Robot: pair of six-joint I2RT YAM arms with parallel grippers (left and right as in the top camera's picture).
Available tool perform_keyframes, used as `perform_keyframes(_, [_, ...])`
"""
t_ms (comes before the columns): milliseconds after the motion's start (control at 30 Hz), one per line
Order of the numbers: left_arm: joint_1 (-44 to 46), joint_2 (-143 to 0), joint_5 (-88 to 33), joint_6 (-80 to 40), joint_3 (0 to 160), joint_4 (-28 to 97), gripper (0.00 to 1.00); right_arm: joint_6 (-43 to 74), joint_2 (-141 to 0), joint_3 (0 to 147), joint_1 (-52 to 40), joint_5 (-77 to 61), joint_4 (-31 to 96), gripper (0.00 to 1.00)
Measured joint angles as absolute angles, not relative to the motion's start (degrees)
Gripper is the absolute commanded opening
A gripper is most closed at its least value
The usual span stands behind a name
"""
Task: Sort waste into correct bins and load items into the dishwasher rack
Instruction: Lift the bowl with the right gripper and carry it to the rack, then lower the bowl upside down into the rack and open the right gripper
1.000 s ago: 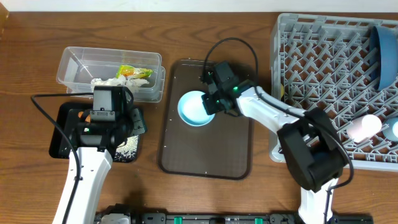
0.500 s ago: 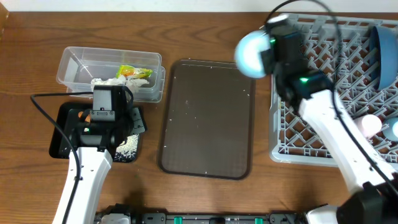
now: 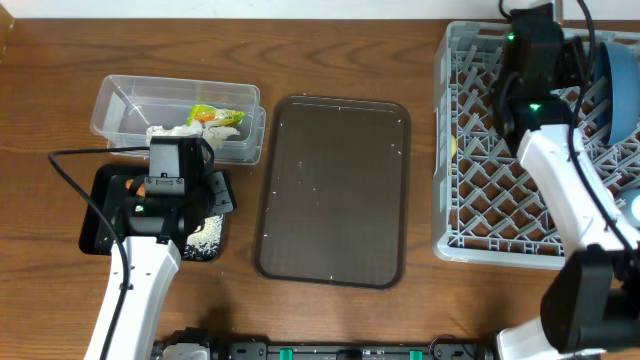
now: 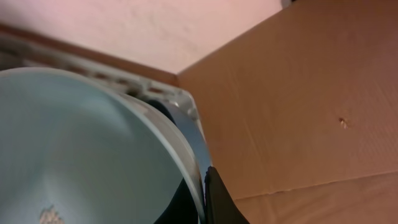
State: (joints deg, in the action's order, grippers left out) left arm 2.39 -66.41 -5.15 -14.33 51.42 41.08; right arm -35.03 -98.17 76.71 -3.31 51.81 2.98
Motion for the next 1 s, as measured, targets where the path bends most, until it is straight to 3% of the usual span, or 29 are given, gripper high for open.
perform_keyframes(333, [2.4,-66.4,-5.1,-14.3,51.4,41.0,0.52,-46.1,-104.7,76.7,0.7,47.6,0.7,0.01])
perform_keyframes(1000, [2.4,-66.4,-5.1,-14.3,51.4,41.1,0.52,-47.4,-107.1,76.7,1.9,46.6,2.6,0.01])
